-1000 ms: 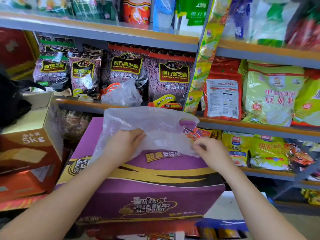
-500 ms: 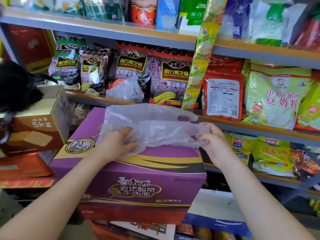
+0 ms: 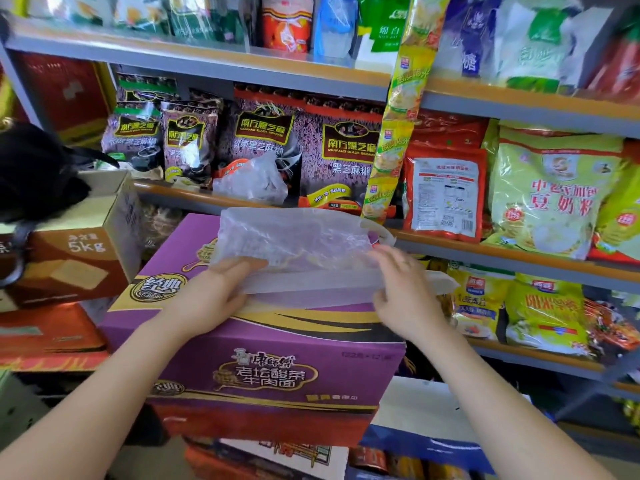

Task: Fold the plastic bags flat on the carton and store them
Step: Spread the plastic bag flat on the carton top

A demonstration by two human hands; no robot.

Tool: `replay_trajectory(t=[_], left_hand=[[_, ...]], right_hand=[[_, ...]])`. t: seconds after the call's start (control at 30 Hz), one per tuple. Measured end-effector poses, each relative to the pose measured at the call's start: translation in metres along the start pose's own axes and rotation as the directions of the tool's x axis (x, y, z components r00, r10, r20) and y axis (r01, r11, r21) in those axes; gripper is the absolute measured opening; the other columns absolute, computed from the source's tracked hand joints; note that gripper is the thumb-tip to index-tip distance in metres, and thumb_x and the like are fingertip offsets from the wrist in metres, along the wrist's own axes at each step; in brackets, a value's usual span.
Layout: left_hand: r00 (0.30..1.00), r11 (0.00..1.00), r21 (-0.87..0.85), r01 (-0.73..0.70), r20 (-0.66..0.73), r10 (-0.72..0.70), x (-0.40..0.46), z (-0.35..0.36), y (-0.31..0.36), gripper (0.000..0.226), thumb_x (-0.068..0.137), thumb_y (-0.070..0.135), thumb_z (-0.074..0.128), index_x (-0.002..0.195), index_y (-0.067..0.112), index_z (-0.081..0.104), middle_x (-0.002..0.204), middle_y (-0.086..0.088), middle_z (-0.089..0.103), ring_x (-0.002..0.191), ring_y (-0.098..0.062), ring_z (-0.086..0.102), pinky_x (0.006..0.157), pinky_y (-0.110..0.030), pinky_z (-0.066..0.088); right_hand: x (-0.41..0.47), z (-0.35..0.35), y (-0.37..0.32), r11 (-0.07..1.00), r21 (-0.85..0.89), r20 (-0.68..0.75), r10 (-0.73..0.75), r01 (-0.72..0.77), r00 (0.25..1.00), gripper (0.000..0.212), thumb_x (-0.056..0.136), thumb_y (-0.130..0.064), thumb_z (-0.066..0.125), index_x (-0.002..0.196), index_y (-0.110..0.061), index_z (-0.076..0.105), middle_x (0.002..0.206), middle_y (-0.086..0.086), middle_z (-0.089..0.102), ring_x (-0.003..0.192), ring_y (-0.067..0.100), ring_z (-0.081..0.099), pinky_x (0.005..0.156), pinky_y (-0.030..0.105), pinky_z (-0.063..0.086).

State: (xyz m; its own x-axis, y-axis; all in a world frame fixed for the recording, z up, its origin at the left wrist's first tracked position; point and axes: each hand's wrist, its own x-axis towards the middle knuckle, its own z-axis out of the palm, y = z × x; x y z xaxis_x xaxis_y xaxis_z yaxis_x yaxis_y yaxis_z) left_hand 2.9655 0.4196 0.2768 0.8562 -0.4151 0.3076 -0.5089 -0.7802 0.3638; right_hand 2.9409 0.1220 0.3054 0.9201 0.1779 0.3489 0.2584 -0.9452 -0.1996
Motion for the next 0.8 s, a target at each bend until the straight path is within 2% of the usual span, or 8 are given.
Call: replay_trajectory(t=[0.1, 0.17, 0.23, 0.43, 0.53, 0.63, 0.7, 0.8], left_hand=[[0.993, 0.993, 0.012, -0.118, -0.015, 0.119, -0.003, 0.001, 0.010, 0.043, 0.078, 0.015, 0.036, 0.115, 0.035, 0.043, 0.120, 0.000, 0.061, 0.104, -0.021, 0.060, 0.077, -0.039, 0.055], [0.992, 0.992, 0.006, -0.123, 0.005, 0.123, -0.007, 0.003, 0.008, 0.053, 0.073, 0.002, 0.037, 0.116, 0.031, 0.048, 0.118, -0.004, 0.064, 0.100, -0.025, 0.063, 0.078, -0.031, 0.053], [0.991, 0.992, 0.003, -0.123, 0.050, 0.123, -0.012, 0.006, -0.002, 0.069, 0.064, -0.015, 0.041, 0.120, 0.023, 0.056, 0.121, -0.006, 0.062, 0.107, -0.025, 0.060, 0.090, -0.018, 0.039], [0.989, 0.996, -0.090, -0.013, 0.146, 0.027, -0.027, -0.007, -0.024, 0.080, 0.063, -0.025, 0.032, 0.128, 0.016, 0.053, 0.134, 0.010, 0.043, 0.129, -0.012, 0.039, 0.106, -0.013, 0.021], [0.972, 0.981, -0.192, 0.003, 0.230, 0.042, -0.034, -0.021, -0.031, 0.078, 0.058, -0.011, 0.029, 0.124, 0.021, 0.056, 0.131, 0.018, 0.044, 0.130, -0.004, 0.037, 0.106, -0.006, 0.018], [0.924, 0.958, -0.262, 0.113, 0.382, -0.004, -0.042, -0.049, -0.040, 0.063, 0.057, 0.014, 0.037, 0.110, 0.032, 0.066, 0.124, 0.022, 0.052, 0.123, 0.007, 0.041, 0.103, -0.012, 0.031], [0.950, 0.964, -0.240, 0.115, 0.310, -0.036, -0.038, -0.064, -0.040, 0.052, 0.062, 0.033, 0.038, 0.101, 0.025, 0.071, 0.115, 0.015, 0.064, 0.111, 0.005, 0.053, 0.094, -0.020, 0.042], [0.998, 0.996, -0.068, 0.053, 0.025, -0.051, -0.011, -0.060, -0.036, 0.064, 0.077, 0.045, 0.025, 0.118, 0.012, 0.062, 0.124, -0.001, 0.061, 0.114, -0.011, 0.055, 0.096, -0.020, 0.036]], right_hand=[[0.002, 0.016, -0.036, 0.959, 0.037, 0.074, -0.282, 0.280, 0.957, 0.052, 0.085, -0.001, 0.056, 0.135, -0.016, 0.047, 0.143, 0.006, 0.043, 0.131, 0.027, 0.041, 0.109, 0.039, 0.032], [0.008, 0.030, -0.046, 0.943, 0.056, 0.163, -0.334, 0.329, 0.929, 0.056, 0.084, 0.007, 0.052, 0.136, -0.015, 0.046, 0.146, 0.008, 0.042, 0.131, 0.029, 0.043, 0.107, 0.041, 0.037], [0.013, 0.033, -0.047, 0.947, 0.057, 0.262, -0.319, 0.315, 0.911, 0.063, 0.086, 0.011, 0.044, 0.140, -0.020, 0.041, 0.150, 0.002, 0.037, 0.136, 0.022, 0.038, 0.110, 0.037, 0.035], [0.014, 0.023, -0.027, 0.983, 0.031, 0.318, -0.180, 0.179, 0.931, 0.064, 0.086, 0.010, 0.039, 0.138, -0.027, 0.044, 0.148, -0.011, 0.038, 0.136, 0.013, 0.036, 0.107, 0.028, 0.036], [0.015, 0.017, -0.025, 0.996, 0.078, 0.349, -0.064, 0.039, 0.935, 0.050, 0.087, 0.001, 0.039, 0.126, -0.024, 0.059, 0.136, -0.004, 0.055, 0.126, 0.020, 0.049, 0.102, 0.037, 0.043], [0.020, 0.003, -0.040, 0.997, 0.066, 0.354, -0.064, 0.043, 0.933, 0.032, 0.091, -0.023, 0.040, 0.105, -0.023, 0.068, 0.105, -0.003, 0.070, 0.098, 0.021, 0.062, 0.080, 0.037, 0.051], [0.029, 0.002, -0.061, 0.988, 0.120, 0.272, -0.131, 0.102, 0.953, 0.032, 0.093, -0.035, 0.037, 0.101, -0.023, 0.066, 0.101, -0.002, 0.070, 0.097, 0.022, 0.061, 0.078, 0.038, 0.051], [0.058, 0.023, -0.095, 0.950, 0.253, 0.261, -0.248, 0.182, 0.933, 0.042, 0.099, -0.034, 0.029, 0.132, -0.020, 0.050, 0.142, 0.001, 0.047, 0.132, 0.018, 0.041, 0.107, 0.035, 0.035]])
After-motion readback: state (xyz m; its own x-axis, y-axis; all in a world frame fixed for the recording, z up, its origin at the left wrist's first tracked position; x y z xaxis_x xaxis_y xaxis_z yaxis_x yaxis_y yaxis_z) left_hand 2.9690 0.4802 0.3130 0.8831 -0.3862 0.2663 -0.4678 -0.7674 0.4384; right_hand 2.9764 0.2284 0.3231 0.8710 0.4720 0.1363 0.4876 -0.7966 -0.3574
